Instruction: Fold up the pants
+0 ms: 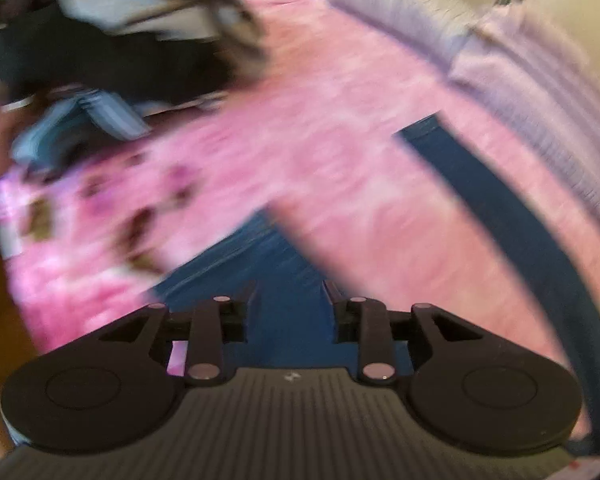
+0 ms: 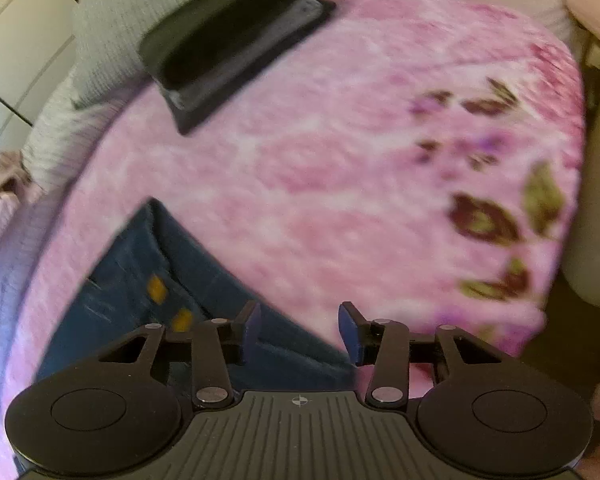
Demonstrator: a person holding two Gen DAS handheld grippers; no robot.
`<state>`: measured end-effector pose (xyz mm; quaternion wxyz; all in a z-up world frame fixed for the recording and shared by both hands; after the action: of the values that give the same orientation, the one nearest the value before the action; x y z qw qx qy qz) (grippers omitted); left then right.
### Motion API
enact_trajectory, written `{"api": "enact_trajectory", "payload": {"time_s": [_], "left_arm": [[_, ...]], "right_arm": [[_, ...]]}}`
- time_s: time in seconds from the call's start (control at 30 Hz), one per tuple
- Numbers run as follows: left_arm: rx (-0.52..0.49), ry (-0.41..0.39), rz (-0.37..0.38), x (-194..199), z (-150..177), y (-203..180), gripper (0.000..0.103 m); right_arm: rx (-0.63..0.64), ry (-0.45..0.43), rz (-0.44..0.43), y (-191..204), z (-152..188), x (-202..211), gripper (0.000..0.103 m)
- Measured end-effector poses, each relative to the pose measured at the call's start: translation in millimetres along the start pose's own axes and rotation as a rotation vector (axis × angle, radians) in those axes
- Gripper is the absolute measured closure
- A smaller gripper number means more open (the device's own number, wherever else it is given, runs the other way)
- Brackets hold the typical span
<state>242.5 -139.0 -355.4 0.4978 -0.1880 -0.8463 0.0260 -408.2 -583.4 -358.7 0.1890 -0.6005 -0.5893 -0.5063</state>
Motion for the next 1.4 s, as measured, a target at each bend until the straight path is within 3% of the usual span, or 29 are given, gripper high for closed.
{"api": "enact_trajectory", "payload": {"time_s": [0.13, 0.2, 0.27, 0.37, 0.43, 0.47, 0.5, 0.53, 0.6, 0.7, 0.77, 0.8, 0.87, 0.9, 0.97, 1.03, 1.2, 1.4], "left_arm": [[0.094, 0.051, 0.172, -59, -35, -58, 0.072], [0.135, 0.077, 0.229, -94, -50, -88, 0.064], [0.16, 0.106, 0.246, -127, -61, -112, 0.057], [0.167, 0.133, 0.226, -173, -74, -137, 0.056], [0.156, 0.152, 0.186, -199, -79, -148, 0.061], [0.135, 0.132, 0.17, -205, -81, -154, 0.068], [0.103, 0.105, 0.164, -207, -85, -160, 0.097], [0.056, 0.091, 0.175, -209, -90, -167, 0.102], [-0.002, 0.066, 0.217, -205, -100, -179, 0.103], [-0.113, -0.059, 0.383, -174, -118, -206, 0.102], [-0.149, -0.131, 0.418, -162, -128, -210, 0.101], [-0.198, -0.156, 0.375, -165, -129, -208, 0.096], [-0.257, -0.086, 0.238, -189, -124, -200, 0.092], [-0.269, -0.027, 0.154, -202, -120, -193, 0.092], [-0.234, -0.003, 0.082, -205, -111, -178, 0.093], [-0.162, -0.045, 0.063, -186, -100, -163, 0.091], [-0.047, -0.02, 0.066, -132, -70, -155, 0.088], [0.027, 0.014, 0.107, -39, 15, -164, 0.083]], "right_arm": [[0.017, -0.002, -0.051, 38, -1, -14, 0.061], [0.029, 0.002, -0.061, 53, 3, -19, 0.061], [0.033, 0.001, -0.057, 64, 9, -24, 0.061], [0.014, -0.001, -0.04, 73, 17, -25, 0.061], [-0.004, 0.0, -0.021, 76, 21, -26, 0.061], [-0.009, -0.001, -0.013, 79, 22, -26, 0.061], [-0.013, -0.005, -0.005, 81, 23, -27, 0.061], [-0.015, -0.009, -0.001, 83, 24, -28, 0.061], [-0.014, -0.01, -0.006, 87, 23, -32, 0.061], [0.032, -0.015, -0.021, 99, 17, -41, 0.061], [0.078, -0.019, -0.044, 107, 10, -49, 0.061], [0.094, -0.017, -0.053, 109, 7, -53, 0.061], [0.118, 0.006, -0.075, 110, -1, -67, 0.061], [0.132, 0.022, -0.083, 110, -7, -75, 0.061], [0.166, 0.046, -0.118, 109, -15, -88, 0.061], [0.222, 0.086, -0.171, 111, -25, -103, 0.061], [0.425, 0.182, -0.273, 120, -46, -145, 0.061], [0.564, 0.26, -0.414, 116, -72, -185, 0.061]]}}
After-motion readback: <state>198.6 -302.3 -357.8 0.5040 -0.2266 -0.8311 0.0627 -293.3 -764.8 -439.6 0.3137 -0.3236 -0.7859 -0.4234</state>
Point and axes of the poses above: each gripper's, at about its wrist camera, not at the fingertips, and x roughly against the way its jaws point, y to its left, z to its underside, the point moved 1 cm from there along -x, roughly the way its jaws point, and after that the axes turned 5 degrees about x, right-handed, at the moved point
